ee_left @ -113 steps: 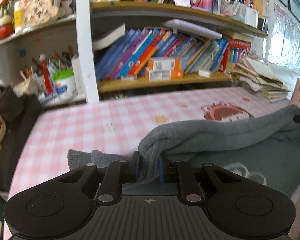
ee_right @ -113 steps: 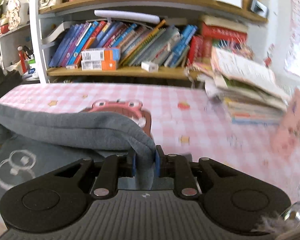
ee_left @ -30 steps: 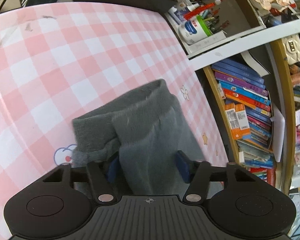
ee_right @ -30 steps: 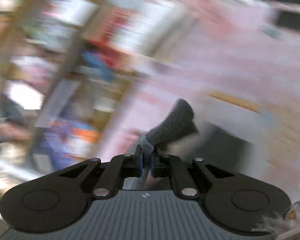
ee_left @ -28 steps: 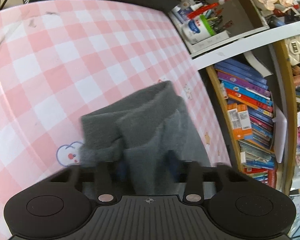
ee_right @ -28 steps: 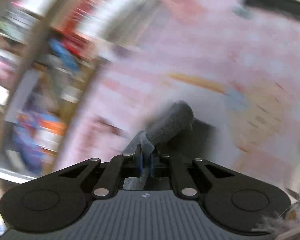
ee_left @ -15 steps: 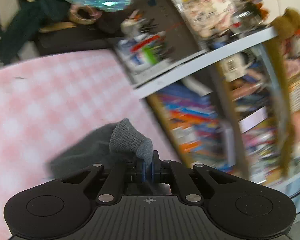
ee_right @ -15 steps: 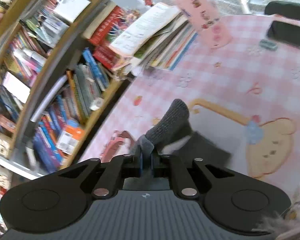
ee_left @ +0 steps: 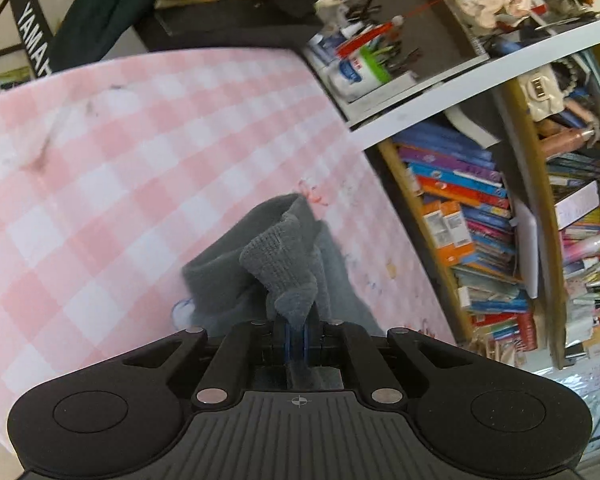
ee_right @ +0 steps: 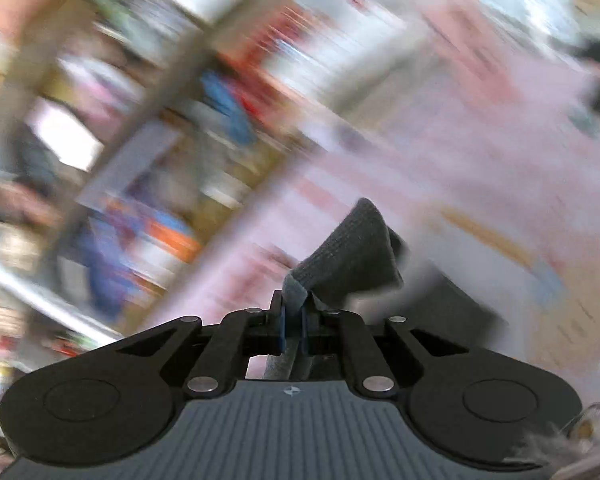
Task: Fold clothes
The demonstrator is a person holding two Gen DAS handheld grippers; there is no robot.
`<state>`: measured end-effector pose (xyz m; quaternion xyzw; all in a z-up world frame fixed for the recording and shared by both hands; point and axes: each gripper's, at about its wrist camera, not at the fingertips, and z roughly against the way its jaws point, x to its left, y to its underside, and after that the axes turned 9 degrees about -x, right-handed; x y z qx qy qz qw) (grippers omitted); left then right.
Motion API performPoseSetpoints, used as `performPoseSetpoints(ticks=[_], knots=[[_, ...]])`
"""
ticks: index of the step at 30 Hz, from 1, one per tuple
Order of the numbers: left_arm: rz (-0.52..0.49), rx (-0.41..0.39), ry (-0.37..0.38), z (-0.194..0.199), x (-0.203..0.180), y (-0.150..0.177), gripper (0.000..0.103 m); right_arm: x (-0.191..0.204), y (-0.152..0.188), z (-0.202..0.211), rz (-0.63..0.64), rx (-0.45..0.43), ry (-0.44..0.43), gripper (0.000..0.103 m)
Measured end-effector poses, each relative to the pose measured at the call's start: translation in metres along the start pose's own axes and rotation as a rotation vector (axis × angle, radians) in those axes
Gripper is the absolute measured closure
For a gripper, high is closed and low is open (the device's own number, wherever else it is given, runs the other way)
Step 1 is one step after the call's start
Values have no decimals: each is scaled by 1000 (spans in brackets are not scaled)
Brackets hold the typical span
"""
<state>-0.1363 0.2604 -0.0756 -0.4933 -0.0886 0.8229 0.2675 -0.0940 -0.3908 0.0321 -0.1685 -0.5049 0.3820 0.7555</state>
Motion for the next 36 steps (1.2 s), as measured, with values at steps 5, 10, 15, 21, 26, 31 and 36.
performPoseSetpoints(ticks=[5, 10, 15, 21, 26, 31, 36], knots=[[50, 23, -27, -3, 12, 8, 98, -6, -1, -7, 19, 15, 27, 96], [61, 60, -54, -6, 18, 20, 98, -61, 34, -42, -13, 183, 290, 97], [56, 46, -16, -7, 9, 15, 99, -62, 34, -43, 20, 193, 291, 96], [20, -33, 160, 19, -28, 5, 98, -63, 33, -31, 32, 193, 299, 97], [44, 85, -72, -1, 15, 17, 97, -59, 34, -28, 39, 192, 310, 96], [20, 108, -131, 1, 14, 16, 72, -55, 35, -25, 46, 192, 321, 91], [46, 108, -170, 4, 16, 13, 52, -51, 36, -21, 53, 191, 333, 66]])
